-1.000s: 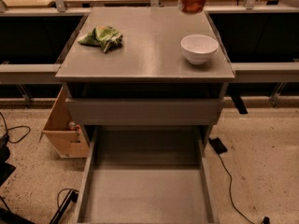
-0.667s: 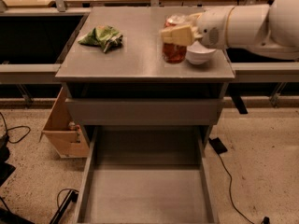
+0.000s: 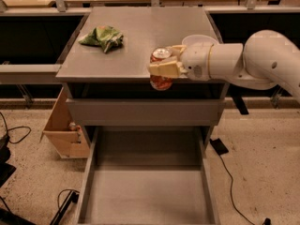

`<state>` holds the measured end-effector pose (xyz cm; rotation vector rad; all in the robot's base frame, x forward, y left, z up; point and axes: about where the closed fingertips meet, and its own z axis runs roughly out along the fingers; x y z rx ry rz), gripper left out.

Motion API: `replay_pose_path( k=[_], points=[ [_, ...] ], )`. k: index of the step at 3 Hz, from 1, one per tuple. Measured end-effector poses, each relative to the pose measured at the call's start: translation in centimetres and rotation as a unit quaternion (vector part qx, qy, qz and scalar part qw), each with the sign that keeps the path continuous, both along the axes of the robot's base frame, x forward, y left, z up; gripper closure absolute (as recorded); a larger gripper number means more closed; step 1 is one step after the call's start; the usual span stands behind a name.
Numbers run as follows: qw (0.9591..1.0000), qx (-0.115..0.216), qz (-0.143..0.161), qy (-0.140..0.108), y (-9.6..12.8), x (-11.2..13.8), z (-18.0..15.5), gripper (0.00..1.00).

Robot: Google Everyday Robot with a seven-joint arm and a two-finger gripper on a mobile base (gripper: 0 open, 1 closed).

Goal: Place coke can into middle drawer

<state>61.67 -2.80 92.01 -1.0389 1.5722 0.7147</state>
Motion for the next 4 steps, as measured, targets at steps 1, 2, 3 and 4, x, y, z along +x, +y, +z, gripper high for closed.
replay_pose_path(
  k=[1,2,3,4],
  points=[
    [0.9994,-0.007,0.017,-0.028,0.9,-0.2,-0.2,1.0],
    [0.9994,-0.007,0.017,-0.028,0.9,-0.2,-0.2,1.0],
    [0.9994,0.008,0.021,-0.027,1.6,-0.7,-1.8,1.0],
    [0.9991,0.014,0.029,-0.027,3.0,-3.3,-5.4,1.0]
  ],
)
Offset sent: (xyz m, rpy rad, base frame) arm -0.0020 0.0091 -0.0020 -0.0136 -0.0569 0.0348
